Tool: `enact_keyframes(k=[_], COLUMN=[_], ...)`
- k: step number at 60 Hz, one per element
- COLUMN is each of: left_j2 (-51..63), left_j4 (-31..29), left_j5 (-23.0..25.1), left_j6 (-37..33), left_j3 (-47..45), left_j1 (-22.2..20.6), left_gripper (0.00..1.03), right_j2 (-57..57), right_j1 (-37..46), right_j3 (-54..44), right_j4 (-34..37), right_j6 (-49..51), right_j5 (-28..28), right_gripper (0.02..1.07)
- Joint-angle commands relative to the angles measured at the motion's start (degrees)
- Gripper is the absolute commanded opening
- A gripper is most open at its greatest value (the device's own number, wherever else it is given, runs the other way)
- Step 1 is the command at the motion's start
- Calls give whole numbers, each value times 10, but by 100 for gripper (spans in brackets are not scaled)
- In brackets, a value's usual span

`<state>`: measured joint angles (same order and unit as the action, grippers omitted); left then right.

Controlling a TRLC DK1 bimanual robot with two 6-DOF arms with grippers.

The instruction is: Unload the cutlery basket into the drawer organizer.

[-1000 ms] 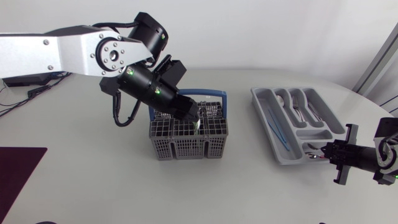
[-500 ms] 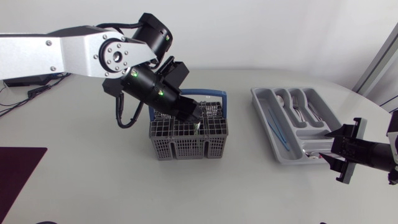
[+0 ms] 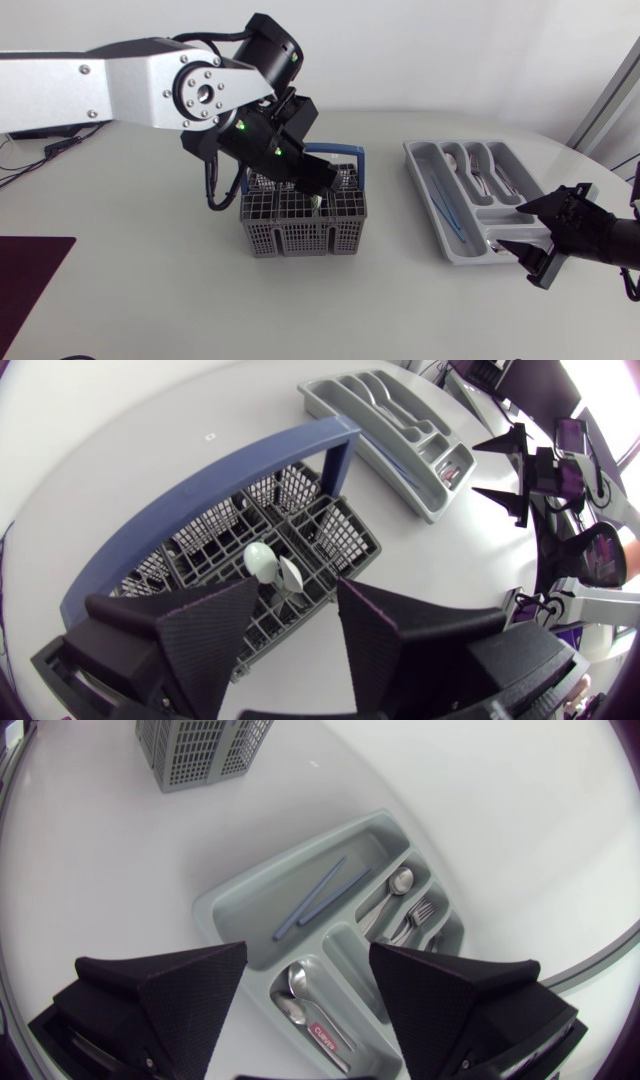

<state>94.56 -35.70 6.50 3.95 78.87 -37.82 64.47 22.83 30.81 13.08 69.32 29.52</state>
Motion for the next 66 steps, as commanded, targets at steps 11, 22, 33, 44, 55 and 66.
enact_keyframes(k=[11, 22, 33, 44, 55, 66], left_j2=[25, 38, 47, 53, 58, 67], left_j4=[3, 3, 3, 3, 0, 1], left_j5=[-48, -63, -78, -91, -95, -97], left_j6=[42, 51, 65, 76, 84, 86], left_j3=[30, 34, 37, 37, 34, 37], left_j1=[-16, -23, -32, -41, -46, -46], left_gripper=[73, 73, 73, 65, 65, 59], right_j2=[-45, -82, -92, -92, -89, -90], right_j1=[-57, -102, -154, -185, -200, -206], right_j3=[11, 10, 7, 8, 4, -7], right_j4=[33, 67, 61, 51, 41, 32], right_j6=[-125, -171, -215, -243, -249, -250], right_j5=[4, 27, 20, 10, 4, 2], right_gripper=[91, 91, 91, 91, 91, 91])
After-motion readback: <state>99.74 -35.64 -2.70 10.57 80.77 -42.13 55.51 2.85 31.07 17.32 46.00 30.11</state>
